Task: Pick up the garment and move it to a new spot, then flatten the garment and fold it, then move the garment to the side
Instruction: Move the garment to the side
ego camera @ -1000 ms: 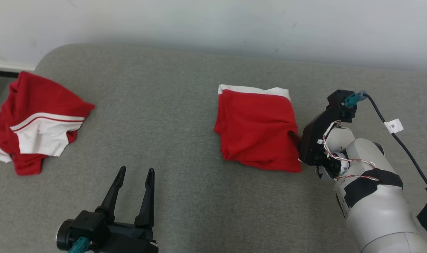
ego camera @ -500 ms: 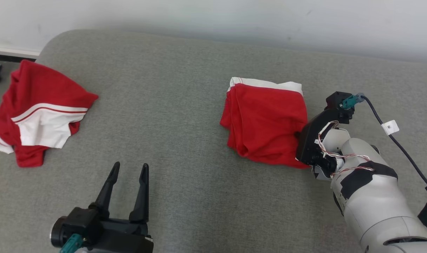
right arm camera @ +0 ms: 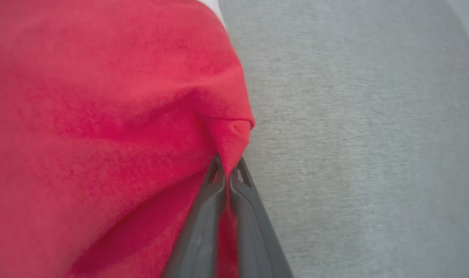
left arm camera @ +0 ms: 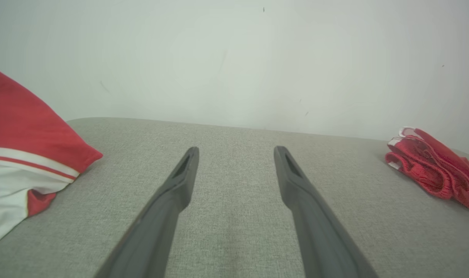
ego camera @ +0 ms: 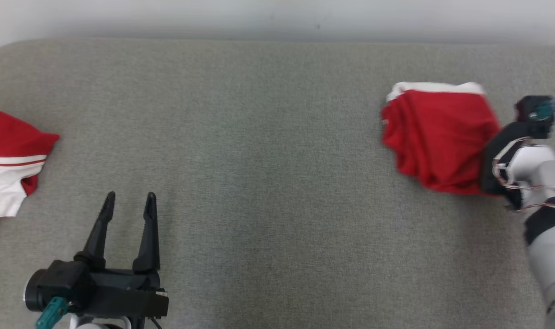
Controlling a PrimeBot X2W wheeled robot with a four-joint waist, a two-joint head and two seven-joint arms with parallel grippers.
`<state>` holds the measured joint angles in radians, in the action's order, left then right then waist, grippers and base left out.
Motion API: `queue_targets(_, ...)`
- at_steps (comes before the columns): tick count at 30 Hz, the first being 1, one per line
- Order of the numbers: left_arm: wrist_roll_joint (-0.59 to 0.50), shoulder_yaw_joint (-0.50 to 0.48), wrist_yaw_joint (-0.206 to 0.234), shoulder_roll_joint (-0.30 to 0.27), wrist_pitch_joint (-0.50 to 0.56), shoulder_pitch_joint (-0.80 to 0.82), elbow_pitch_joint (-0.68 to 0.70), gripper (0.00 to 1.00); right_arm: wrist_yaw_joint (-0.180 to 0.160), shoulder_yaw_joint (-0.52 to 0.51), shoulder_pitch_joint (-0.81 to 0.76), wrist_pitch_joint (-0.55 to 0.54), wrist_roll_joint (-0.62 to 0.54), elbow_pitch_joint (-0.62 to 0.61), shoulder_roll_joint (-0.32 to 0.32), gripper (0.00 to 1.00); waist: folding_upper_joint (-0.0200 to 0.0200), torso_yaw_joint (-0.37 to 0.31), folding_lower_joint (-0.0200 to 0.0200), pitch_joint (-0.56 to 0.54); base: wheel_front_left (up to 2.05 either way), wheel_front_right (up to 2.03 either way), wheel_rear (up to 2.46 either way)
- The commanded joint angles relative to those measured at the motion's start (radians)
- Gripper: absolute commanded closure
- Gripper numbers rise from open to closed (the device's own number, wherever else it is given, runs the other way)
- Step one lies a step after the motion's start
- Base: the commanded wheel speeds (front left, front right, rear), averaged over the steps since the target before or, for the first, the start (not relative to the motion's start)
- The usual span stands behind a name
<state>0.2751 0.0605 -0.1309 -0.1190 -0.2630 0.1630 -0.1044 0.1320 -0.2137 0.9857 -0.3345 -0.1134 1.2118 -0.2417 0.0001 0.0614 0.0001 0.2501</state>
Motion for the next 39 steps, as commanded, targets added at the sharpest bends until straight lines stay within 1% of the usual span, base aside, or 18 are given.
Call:
queue_targets(1, -0.007, -0.008, 0.001, -0.011, -0.003, 0.017, 0.013, 0.00, -0.003, -0.011, -0.013, -0.004, -0.047, -0.033, -0.044, 1.00, -0.0001, -0.045, -0.0001, 0.058, 0.00, 0.00, 0.00)
queue_targets(4, -0.010, -0.019, 0.001, -0.025, -0.003, 0.038, 0.032, 0.00, -0.003, -0.034, -0.037, -0.025, -0.127, -0.094, -0.104, 1.00, -0.0001, -0.056, -0.0001, 0.100, 0.00, 0.00, 0.00)
queue_targets(5, -0.013, -0.019, 0.001, -0.029, -0.003, 0.042, 0.036, 0.00, -0.003, -0.042, -0.045, -0.035, -0.154, -0.120, -0.117, 1.00, -0.0001, -0.059, -0.0001, 0.113, 0.00, 0.00, 0.00)
queue_targets(6, -0.013, -0.019, 0.001, -0.029, -0.003, 0.042, 0.036, 0.00, -0.003, -0.042, -0.045, -0.035, -0.154, -0.120, -0.117, 1.00, -0.0001, -0.059, -0.0001, 0.113, 0.00, 0.00, 0.00)
queue_targets(10, -0.015, -0.017, 0.002, -0.049, -0.003, 0.062, 0.051, 0.00, -0.003, -0.073, -0.088, -0.068, -0.243, -0.218, -0.164, 1.00, -0.0001, -0.058, -0.0001, 0.168, 0.00, 0.00, 0.00)
queue_targets(14, -0.010, -0.011, 0.002, -0.069, -0.003, 0.078, 0.067, 0.00, -0.003, -0.090, -0.133, -0.059, -0.311, -0.314, -0.218, 1.00, -0.0001, -0.052, -0.0001, 0.213, 0.00, 0.00, 0.00)
queue_targets(23, -0.016, -0.001, 0.002, -0.082, -0.003, 0.112, 0.082, 0.00, -0.003, -0.140, -0.199, 0.023, -0.347, -0.457, -0.296, 1.00, -0.0001, -0.042, -0.0001, 0.259, 0.00, 0.00, 0.00)
queue_targets(29, -0.021, 0.005, 0.002, -0.089, -0.003, 0.119, 0.082, 0.00, -0.003, -0.184, -0.234, 0.063, -0.348, -0.515, -0.323, 1.00, -0.0001, -0.055, -0.0001, 0.268, 0.00, 0.00, 0.00)
queue_targets(33, -0.019, 0.013, 0.002, -0.100, -0.003, 0.121, 0.082, 0.00, -0.003, -0.217, -0.261, 0.101, -0.340, -0.539, -0.321, 1.00, -0.0001, -0.066, -0.0001, 0.278, 0.00, 0.00, 0.00)
queue_targets(34, -0.018, 0.016, 0.002, -0.103, -0.003, 0.122, 0.081, 0.00, -0.003, -0.221, -0.268, 0.119, -0.342, -0.548, -0.320, 0.71, -0.0001, -0.067, -0.0001, 0.280, 0.00, 0.00, 0.00)
queue_targets(35, -0.019, 0.017, 0.002, -0.105, -0.003, 0.123, 0.081, 0.00, -0.003, -0.219, -0.274, 0.141, -0.341, -0.553, -0.316, 0.11, -0.0001, -0.069, -0.0001, 0.281, 0.00, 0.00, 0.00)
queue_targets(36, -0.022, 0.017, 0.002, -0.105, -0.003, 0.123, 0.080, 0.00, -0.003, -0.217, -0.278, 0.167, -0.334, -0.560, -0.311, 0.14, -0.0001, -0.071, -0.0001, 0.281, 0.00, 0.00, 0.00)
queue_targets(37, -0.023, 0.017, 0.002, -0.107, -0.003, 0.122, 0.081, 0.00, -0.003, -0.210, -0.283, 0.186, -0.333, -0.564, -0.307, 0.00, -0.0001, -0.074, -0.0001, 0.281, 0.00, 0.00, 0.00)
queue_targets(38, -0.021, 0.018, 0.002, -0.109, -0.003, 0.120, 0.080, 0.00, -0.003, -0.210, -0.285, 0.215, -0.341, -0.574, -0.303, 0.00, -0.0001, -0.077, -0.0001, 0.282, 0.00, 0.00, 0.00)
queue_targets(39, -0.023, 0.021, 0.002, -0.110, -0.003, 0.119, 0.079, 0.00, -0.003, -0.213, -0.286, 0.222, -0.344, -0.571, -0.297, 0.00, -0.0001, -0.078, -0.0001, 0.279, 0.00, 0.00, 0.00)
